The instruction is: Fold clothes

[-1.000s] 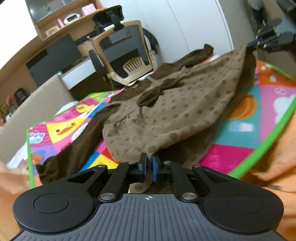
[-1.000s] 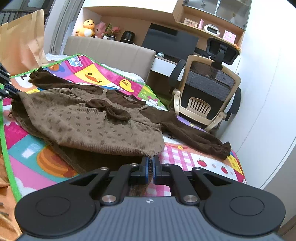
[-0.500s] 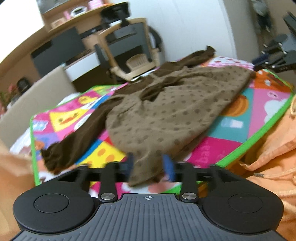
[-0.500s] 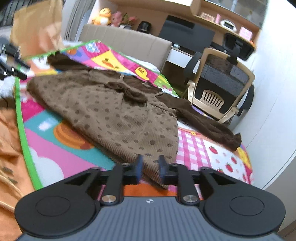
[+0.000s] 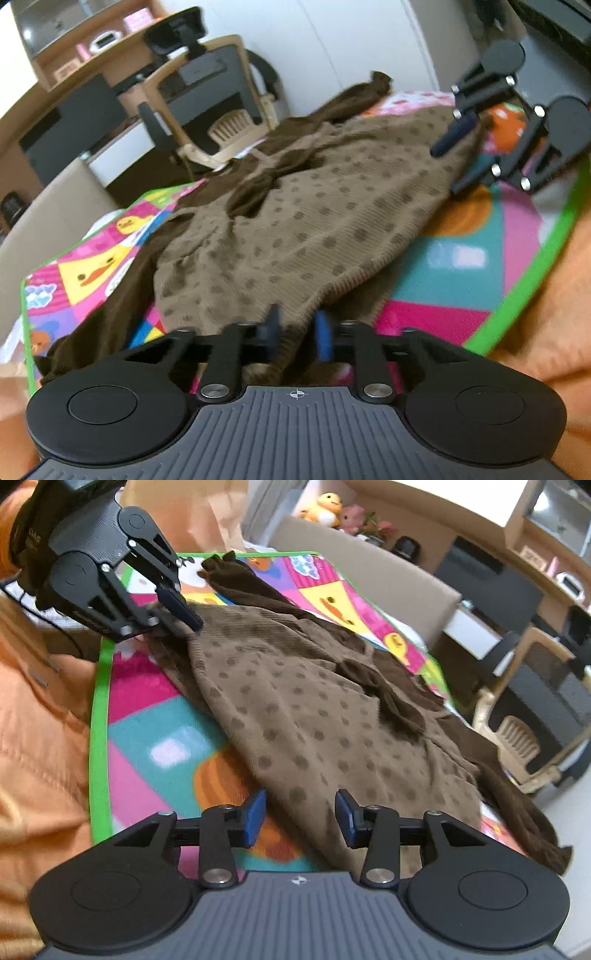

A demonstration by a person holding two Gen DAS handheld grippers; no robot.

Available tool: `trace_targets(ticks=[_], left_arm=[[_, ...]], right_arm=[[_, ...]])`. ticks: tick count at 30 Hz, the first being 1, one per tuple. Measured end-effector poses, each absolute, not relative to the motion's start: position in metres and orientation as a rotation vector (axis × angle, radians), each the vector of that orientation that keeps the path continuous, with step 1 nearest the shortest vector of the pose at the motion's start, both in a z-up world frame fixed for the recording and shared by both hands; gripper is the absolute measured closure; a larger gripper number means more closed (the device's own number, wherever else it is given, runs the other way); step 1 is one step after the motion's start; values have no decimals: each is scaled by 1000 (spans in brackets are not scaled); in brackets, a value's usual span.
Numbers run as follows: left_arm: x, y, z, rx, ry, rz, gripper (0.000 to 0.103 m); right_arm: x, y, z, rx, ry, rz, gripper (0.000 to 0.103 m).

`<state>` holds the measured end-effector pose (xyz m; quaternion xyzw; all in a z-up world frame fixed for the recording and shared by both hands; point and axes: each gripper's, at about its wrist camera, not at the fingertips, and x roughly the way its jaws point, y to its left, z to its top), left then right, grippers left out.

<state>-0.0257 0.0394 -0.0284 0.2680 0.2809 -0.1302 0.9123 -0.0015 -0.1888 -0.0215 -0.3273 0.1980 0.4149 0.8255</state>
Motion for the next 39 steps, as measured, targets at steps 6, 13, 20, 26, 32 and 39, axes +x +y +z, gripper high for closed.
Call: trace_targets(ticks=[6, 13, 20, 26, 32, 39], left_arm=[[-35, 52, 9, 419, 505, -247, 97], [-74, 63, 46, 359, 415, -297, 87], [-67, 76, 44, 349, 449, -195, 46], [-44, 84, 39, 289, 484, -127, 14], [-13, 96, 44, 138, 500, -103, 8], [53, 118, 44, -205, 586, -134, 5]], right_arm=[[4, -197, 24, -533, 371, 929, 99], [-27, -222, 53, -513, 294, 982, 99], [-3, -233, 40, -463, 350, 851, 70], [25, -249, -6, -547, 504, 708, 60], [40, -278, -11, -505, 546, 583, 48], [73, -267, 19, -378, 531, 603, 21]])
